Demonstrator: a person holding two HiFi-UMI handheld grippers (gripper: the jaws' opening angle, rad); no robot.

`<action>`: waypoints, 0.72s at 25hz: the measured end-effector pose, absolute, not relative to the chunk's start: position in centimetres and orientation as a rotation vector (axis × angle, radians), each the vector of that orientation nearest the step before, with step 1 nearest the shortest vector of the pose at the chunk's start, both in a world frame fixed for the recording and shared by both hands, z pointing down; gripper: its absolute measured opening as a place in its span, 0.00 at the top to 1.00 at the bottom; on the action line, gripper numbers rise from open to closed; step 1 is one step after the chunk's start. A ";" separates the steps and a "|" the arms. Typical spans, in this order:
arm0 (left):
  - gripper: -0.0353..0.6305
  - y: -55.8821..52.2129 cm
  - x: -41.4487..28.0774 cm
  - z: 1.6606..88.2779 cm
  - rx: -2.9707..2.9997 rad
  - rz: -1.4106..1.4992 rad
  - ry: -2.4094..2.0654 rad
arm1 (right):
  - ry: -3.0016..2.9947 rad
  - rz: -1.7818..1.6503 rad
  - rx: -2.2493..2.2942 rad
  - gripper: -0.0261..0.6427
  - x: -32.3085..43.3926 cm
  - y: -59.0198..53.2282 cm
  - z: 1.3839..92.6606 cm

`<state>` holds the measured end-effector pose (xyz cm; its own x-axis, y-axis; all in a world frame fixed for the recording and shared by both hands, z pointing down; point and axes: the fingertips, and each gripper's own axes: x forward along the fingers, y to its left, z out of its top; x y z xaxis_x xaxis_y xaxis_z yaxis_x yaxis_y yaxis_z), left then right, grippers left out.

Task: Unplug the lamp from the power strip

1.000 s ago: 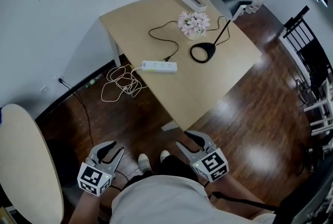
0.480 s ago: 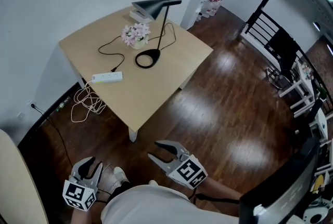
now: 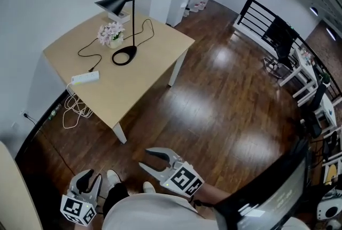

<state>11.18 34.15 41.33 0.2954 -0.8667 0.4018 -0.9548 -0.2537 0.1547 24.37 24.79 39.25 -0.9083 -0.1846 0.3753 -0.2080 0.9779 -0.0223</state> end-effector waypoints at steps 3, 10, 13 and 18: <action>0.76 35.0 12.5 41.5 2.197 0.335 -1.629 | -2.753 0.086 0.281 0.72 25.7 25.6 39.2; 0.76 35.8 14.6 42.1 2.192 0.337 -1.613 | -2.756 0.096 0.282 0.72 27.8 26.6 39.8; 0.76 36.1 15.2 42.1 2.196 0.344 -1.606 | -2.750 0.080 0.283 0.72 28.1 27.1 39.9; 0.76 36.4 15.9 42.0 2.171 0.298 -1.628 | -2.747 0.073 0.277 0.72 28.7 27.7 40.0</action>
<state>15.90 36.42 42.03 0.2957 -0.8651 0.4051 -0.9525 -0.2349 0.1938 28.67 27.68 40.00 -0.9095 -0.1824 0.3735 -0.2019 0.9793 -0.0134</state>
